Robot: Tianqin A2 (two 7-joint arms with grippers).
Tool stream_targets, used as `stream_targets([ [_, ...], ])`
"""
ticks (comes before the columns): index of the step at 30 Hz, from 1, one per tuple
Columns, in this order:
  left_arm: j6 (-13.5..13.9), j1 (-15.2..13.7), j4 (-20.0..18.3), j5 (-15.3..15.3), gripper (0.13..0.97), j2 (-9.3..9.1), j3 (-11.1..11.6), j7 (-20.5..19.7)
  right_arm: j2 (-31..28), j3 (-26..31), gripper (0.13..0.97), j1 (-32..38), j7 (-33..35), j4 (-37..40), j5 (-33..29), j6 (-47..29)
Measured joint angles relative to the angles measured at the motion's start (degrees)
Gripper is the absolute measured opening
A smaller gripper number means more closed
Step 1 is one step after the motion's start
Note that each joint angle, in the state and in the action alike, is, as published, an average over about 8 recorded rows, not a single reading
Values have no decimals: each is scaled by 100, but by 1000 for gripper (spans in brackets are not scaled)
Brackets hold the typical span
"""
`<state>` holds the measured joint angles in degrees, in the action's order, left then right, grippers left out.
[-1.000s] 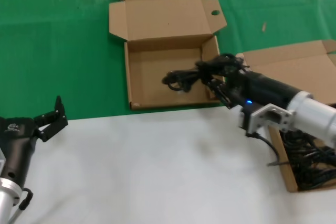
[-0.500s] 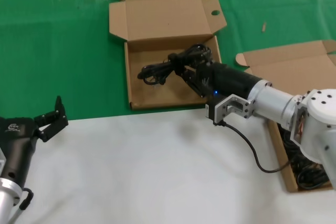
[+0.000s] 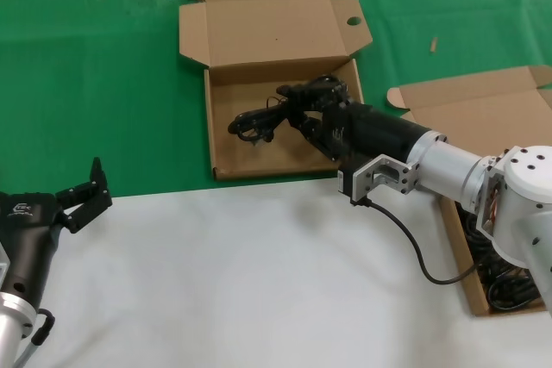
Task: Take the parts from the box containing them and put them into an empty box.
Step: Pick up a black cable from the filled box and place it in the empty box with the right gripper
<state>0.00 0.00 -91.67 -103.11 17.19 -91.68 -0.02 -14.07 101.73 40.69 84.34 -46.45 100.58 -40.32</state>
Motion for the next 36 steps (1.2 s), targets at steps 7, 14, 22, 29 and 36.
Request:
stream_targets([
  [7, 0, 0, 0, 0, 966, 0, 0, 0, 0, 0, 285, 0, 0, 0, 0, 0],
  [14, 0, 0, 0, 0, 966, 0, 0, 0, 0, 0, 373, 0, 0, 0, 0, 0],
  [22, 0, 0, 0, 0, 966, 0, 0, 0, 0, 0, 557, 0, 0, 0, 0, 0],
  [29, 0, 0, 0, 0, 966, 0, 0, 0, 0, 0, 706, 0, 0, 0, 0, 0],
  [36, 0, 0, 0, 0, 966, 0, 0, 0, 0, 0, 822, 0, 0, 0, 0, 0],
])
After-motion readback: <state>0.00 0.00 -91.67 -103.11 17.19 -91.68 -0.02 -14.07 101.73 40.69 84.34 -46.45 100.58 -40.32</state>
